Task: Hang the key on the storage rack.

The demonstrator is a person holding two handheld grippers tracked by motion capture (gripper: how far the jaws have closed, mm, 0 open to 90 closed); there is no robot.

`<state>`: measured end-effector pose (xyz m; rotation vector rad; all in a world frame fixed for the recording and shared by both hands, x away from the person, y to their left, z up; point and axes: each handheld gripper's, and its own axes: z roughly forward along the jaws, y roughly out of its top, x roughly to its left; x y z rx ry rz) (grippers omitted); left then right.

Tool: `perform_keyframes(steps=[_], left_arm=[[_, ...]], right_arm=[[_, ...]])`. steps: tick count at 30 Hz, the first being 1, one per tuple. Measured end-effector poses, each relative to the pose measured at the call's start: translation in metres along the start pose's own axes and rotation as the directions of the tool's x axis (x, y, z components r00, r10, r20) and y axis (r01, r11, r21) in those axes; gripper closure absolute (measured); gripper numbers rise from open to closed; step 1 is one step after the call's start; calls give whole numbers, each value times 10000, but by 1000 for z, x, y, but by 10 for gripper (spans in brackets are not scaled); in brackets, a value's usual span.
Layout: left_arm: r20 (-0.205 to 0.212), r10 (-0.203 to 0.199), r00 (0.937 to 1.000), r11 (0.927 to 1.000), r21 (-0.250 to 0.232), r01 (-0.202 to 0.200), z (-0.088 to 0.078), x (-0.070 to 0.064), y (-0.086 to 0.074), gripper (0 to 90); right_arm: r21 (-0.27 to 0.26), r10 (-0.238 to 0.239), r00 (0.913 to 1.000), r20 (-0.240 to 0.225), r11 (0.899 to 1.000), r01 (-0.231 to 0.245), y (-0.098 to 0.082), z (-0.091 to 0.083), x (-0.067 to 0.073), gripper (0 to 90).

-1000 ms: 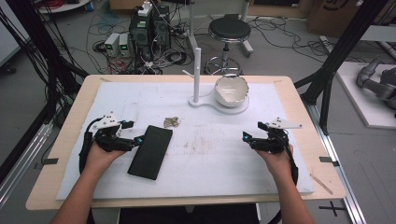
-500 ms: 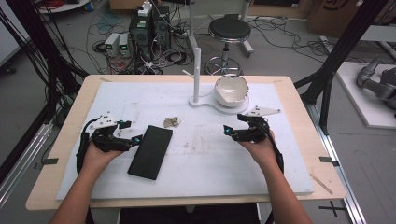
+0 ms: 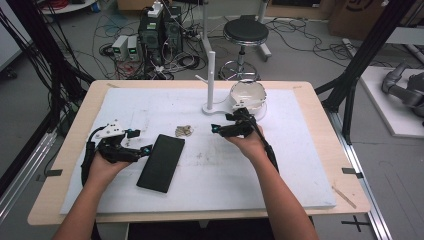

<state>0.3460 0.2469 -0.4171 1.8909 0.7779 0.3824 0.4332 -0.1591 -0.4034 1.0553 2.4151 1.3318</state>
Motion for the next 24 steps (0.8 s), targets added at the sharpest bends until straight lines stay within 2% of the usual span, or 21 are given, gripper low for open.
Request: perform_keyframes(steps=[1,3,4,5,7,9,10,11,12,13,14,16,19,23,24], left_arm=[[0,0,10000,10000,0,0,0,0,0,188],[-2,21,10000,10000,-8,-21,-1,1,0,188],[-27,15,10000,10000,-33,-15,-1,1,0,188],[-41,8,10000,10000,-48,-8,-2,2,0,188],[-65,-13,10000,10000,-93,12,-3,3,0,188],[-93,-39,9999,9999,-110,38,-4,4,0,188],[-93,-39,9999,9999,-110,38,-4,4,0,188],[-109,-57,9999,9999,-113,56,-4,4,0,188],[-103,-46,9999,9999,-100,45,-5,4,0,188],[-133,-50,9999,9999,-93,49,-5,4,0,188],[-140,-33,9999,10000,-69,32,-5,4,0,188],[-118,-31,9999,10000,-92,30,-5,4,0,188],[-128,-15,9999,10000,-67,14,-5,4,0,188],[-160,-49,9999,10000,58,50,-4,4,-1,188],[-161,-38,9999,10000,68,39,-4,4,-1,188]], right_arm=[[0,0,10000,0,10000,0,0,0,0,183],[192,60,10000,11,9998,-60,5,18,2,184],[192,60,10000,11,9998,-60,5,18,2,184],[380,-143,9999,-36,9992,144,10,32,5,184],[410,-209,9997,-89,9989,212,13,37,8,185],[645,-298,9992,-283,9974,316,19,55,16,192],[645,-298,9992,-283,9974,316,19,55,16,192],[811,-312,9991,-298,9961,335,21,61,17,215],[1073,-393,9989,-273,9933,420,22,72,21,279],[1073,-393,9989,-273,9933,420,22,72,21,279],[1351,-284,9996,90,9905,269,22,81,24,292],[1590,-48,10000,31,9873,42,21,88,23,355],[1683,30,9999,97,9857,-46,20,91,24,388],[1615,193,9997,-134,9867,-169,18,96,22,491],[1569,324,9990,-302,9872,-273,17,98,21,553]])
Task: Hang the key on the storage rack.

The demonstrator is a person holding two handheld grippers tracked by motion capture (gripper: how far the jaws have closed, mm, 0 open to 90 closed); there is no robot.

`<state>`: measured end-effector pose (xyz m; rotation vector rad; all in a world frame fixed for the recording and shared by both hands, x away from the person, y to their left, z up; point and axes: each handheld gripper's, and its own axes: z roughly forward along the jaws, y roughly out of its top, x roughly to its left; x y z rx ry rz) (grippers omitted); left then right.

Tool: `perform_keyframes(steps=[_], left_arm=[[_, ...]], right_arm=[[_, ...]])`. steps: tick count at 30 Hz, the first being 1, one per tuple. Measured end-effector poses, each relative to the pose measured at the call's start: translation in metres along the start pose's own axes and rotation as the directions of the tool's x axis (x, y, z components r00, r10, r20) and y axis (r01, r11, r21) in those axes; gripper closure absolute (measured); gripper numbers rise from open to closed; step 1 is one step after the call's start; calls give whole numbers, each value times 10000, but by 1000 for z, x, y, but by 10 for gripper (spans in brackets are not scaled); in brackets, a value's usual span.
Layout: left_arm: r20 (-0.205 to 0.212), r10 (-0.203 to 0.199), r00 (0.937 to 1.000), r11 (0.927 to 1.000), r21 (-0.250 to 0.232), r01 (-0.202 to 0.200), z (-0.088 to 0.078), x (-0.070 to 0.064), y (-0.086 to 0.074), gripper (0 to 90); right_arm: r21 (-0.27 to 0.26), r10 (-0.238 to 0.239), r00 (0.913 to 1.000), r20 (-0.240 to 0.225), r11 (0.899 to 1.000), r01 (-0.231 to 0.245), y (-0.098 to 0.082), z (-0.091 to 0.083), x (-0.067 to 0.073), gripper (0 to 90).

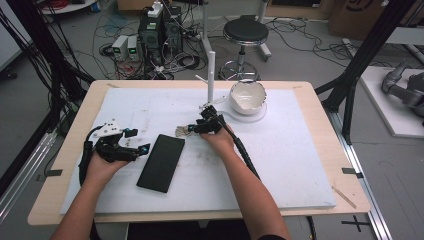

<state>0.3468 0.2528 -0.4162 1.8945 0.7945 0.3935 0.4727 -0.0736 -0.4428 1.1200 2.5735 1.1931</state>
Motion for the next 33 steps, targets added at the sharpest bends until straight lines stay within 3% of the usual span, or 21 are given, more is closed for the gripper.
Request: perform_keyframes(steps=[2,3,6,7,13,18,21,26,27,29,33], left_arm=[[-12,10,10000,10000,-7,-10,0,0,0,188],[-12,6,10000,10000,-19,-6,0,0,0,188],[-19,2,10000,10000,-4,-2,0,0,0,188],[-34,-2,10000,10000,2,2,0,0,0,188],[-41,8,10000,10000,7,-8,0,0,0,188],[-21,21,10000,10000,-14,-21,0,-1,0,188],[-5,45,10000,10000,-16,-45,1,-1,1,188],[32,79,10000,10000,-10,-78,2,-2,2,188],[29,77,10000,10000,-10,-77,2,-3,2,188],[70,134,9999,9999,13,-134,2,-4,2,188],[96,149,9998,9999,56,-149,4,-5,3,188]], right_arm=[[-42,56,9999,-85,10000,-56,0,1,0,562],[33,135,9996,-237,9999,-134,-2,4,0,673],[308,64,9996,-276,9995,-55,-3,6,0,871],[261,51,9996,-269,9996,-44,-3,5,1,883],[-149,-359,9993,-62,9992,358,4,-11,6,900],[-664,-943,9950,319,9931,962,13,-46,7,900],[-941,-990,9940,476,9902,1031,15,-61,7,900],[-1756,-1167,9916,553,9765,1247,22,-107,6,900],[-1756,-1167,9916,553,9765,1247,22,-107,6,900],[-2058,-1358,9883,696,9674,1474,27,-128,6,900],[-2387,-1447,9866,752,9580,1587,35,-148,4,900]])
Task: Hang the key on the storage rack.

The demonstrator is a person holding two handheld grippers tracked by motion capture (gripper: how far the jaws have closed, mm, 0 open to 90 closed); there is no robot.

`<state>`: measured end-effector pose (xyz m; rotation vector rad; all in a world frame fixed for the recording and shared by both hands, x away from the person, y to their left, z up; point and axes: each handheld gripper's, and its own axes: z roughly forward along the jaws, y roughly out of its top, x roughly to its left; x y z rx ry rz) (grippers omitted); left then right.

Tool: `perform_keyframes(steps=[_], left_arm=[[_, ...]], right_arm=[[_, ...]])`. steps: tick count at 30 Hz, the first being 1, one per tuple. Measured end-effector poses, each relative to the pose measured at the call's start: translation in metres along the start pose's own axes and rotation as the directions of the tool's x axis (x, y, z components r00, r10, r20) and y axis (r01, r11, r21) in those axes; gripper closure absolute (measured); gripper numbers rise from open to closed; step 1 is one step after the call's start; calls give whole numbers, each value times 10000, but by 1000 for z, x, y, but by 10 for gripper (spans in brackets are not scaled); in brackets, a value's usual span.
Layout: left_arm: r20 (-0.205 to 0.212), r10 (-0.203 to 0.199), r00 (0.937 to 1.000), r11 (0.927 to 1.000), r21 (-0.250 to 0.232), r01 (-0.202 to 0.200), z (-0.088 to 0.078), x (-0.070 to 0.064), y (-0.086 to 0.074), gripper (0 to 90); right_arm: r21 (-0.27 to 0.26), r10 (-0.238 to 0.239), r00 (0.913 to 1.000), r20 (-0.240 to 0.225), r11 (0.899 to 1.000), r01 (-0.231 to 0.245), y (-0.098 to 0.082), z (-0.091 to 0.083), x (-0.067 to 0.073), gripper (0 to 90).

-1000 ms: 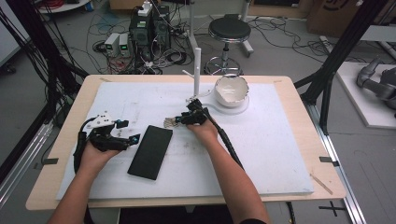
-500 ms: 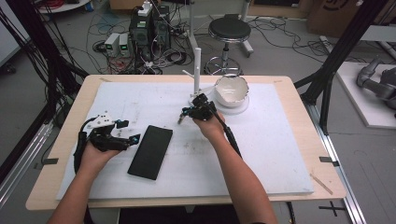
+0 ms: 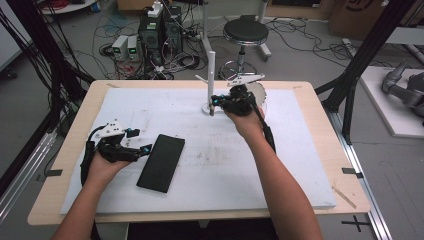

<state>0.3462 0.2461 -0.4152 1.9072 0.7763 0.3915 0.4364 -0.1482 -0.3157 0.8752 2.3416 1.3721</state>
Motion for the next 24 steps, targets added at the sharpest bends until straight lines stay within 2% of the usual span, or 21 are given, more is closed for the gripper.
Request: perform_keyframes(steps=[1,2,3,10,12,17,18,24], left_arm=[[15,26,10000,10000,43,-26,1,-1,0,188],[15,26,10000,10000,43,-26,1,-1,0,188],[39,47,10000,10000,54,-48,1,-1,0,188],[60,17,10000,10000,75,-18,2,-2,0,188],[50,-25,10000,10000,56,25,2,-3,-1,188],[22,-39,10000,9999,95,38,2,-2,-1,188],[24,-57,10000,9999,116,57,2,-1,-2,188],[38,-158,9999,9998,148,157,2,1,-4,188]], right_arm=[[-182,-187,9998,82,9997,188,8,-9,-3,900],[-182,-187,9998,82,9997,188,8,-9,-3,900],[-193,-328,9994,133,9993,330,18,-15,-7,900],[-346,-691,9970,350,9969,704,42,-21,-11,900],[-248,-839,9957,393,9961,849,51,-17,-16,900],[-130,-909,9952,370,9957,914,58,-8,-18,900],[-154,-1001,9938,490,9948,1010,63,-3,-18,900],[30,-826,9945,642,9966,826,69,6,-24,900]])
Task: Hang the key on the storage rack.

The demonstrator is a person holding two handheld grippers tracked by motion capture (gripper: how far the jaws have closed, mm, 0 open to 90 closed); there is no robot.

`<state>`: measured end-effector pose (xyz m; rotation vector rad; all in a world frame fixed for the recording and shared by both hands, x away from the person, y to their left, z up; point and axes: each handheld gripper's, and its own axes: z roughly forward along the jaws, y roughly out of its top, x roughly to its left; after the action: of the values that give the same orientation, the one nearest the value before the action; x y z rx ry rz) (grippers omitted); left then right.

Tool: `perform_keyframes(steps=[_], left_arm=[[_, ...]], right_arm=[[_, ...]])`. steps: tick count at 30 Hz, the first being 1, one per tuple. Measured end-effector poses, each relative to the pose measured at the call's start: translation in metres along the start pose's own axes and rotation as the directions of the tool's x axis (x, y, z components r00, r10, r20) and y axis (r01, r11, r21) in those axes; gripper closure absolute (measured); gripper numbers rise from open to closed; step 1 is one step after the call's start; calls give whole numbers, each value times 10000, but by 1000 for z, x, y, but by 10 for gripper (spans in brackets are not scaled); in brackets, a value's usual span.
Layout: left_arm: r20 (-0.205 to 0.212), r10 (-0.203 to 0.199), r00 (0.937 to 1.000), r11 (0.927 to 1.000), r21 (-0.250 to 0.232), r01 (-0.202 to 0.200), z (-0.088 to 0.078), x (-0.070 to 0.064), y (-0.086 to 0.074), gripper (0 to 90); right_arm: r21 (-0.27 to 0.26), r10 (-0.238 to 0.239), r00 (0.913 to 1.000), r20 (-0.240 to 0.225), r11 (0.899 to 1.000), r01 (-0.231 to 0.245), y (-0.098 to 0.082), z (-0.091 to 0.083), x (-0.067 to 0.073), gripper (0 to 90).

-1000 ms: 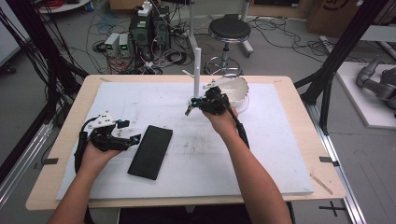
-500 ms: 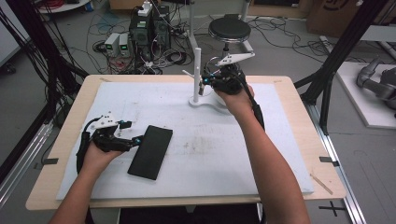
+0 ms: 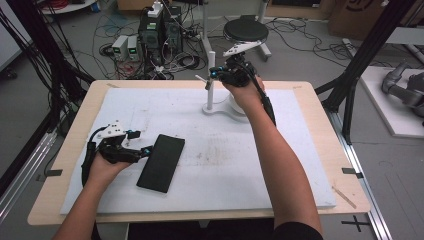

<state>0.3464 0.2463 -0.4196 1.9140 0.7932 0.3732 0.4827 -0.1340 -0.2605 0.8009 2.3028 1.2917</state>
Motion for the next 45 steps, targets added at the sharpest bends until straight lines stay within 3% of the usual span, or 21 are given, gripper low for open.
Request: perform_keyframes(steps=[16,21,31,35,36,40,45], left_arm=[[42,16,10000,10000,-69,-16,-1,0,0,188],[47,-35,10000,10000,-82,35,0,0,0,188],[163,-1,9999,10000,-3,1,2,-1,1,188],[278,-36,9996,9999,121,32,4,-1,1,188],[297,-57,9995,9999,120,53,5,-2,1,188],[393,-33,9992,9999,137,28,7,-4,1,188],[493,3,9988,9999,163,-11,8,-5,1,188]], right_arm=[[-51,555,9980,290,9985,-553,-4,9,-14,899],[-362,917,9943,539,9953,-898,-5,4,-18,786],[-719,993,9950,60,9925,-986,-22,-39,-20,600],[-684,1081,9941,-122,9917,-1087,-38,-61,-18,526],[-936,990,9951,-4,9907,-986,-45,-68,-15,524],[-1002,995,9950,52,9901,-985,-63,-87,-12,478],[-1083,1386,9903,-30,9845,-1381,-98,-110,-8,412]])
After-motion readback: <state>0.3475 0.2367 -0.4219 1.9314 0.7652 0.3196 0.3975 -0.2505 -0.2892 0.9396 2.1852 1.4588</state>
